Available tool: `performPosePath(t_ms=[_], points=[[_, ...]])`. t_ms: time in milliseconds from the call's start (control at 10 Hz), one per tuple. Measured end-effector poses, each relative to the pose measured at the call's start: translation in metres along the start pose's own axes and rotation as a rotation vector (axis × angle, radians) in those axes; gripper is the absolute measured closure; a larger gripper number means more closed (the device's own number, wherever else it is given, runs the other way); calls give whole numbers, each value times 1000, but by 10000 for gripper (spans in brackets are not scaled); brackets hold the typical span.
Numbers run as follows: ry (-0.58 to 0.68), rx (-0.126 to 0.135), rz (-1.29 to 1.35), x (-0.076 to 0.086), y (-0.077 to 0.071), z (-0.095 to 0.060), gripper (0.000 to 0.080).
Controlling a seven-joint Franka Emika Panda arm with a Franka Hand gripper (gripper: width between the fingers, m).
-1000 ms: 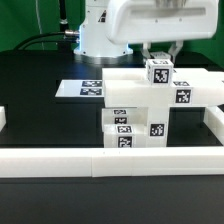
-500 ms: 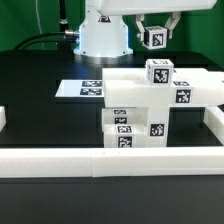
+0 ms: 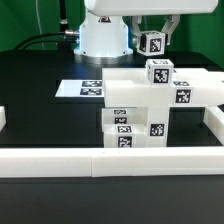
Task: Assemble chair
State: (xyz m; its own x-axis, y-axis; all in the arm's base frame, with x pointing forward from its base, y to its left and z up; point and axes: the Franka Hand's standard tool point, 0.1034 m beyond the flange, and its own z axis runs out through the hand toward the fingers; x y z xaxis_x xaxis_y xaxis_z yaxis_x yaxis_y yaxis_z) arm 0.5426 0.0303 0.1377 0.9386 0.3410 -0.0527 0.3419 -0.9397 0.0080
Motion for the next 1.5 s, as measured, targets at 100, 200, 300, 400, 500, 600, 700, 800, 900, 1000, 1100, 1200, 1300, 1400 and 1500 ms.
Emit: performPosePath(t_ms=[100, 200, 300, 400, 500, 600, 700, 800, 900, 1000, 1100, 1200, 1300, 1400, 1500], points=[[-1, 0, 0, 0, 0, 0, 517], [-1, -1, 0, -1, 0, 1, 517], [18, -12, 5, -5, -4, 10, 517], [15, -14, -1, -10, -9, 15, 517], [33, -22, -9, -5, -12, 14, 517], [46, -29, -10, -2, -11, 14, 517], [55, -34, -10, 0, -10, 14, 517], [61, -36, -10, 1, -9, 14, 517], [61, -37, -10, 1, -9, 14, 517], [62, -38, -11, 2, -9, 13, 517], [63, -39, -12, 3, -7, 13, 517], [63, -39, -8, 3, -7, 13, 517], [64, -40, -6, 3, -6, 13, 517], [72, -43, -4, 3, -4, 13, 517], [72, -43, 0, 3, -4, 14, 517]])
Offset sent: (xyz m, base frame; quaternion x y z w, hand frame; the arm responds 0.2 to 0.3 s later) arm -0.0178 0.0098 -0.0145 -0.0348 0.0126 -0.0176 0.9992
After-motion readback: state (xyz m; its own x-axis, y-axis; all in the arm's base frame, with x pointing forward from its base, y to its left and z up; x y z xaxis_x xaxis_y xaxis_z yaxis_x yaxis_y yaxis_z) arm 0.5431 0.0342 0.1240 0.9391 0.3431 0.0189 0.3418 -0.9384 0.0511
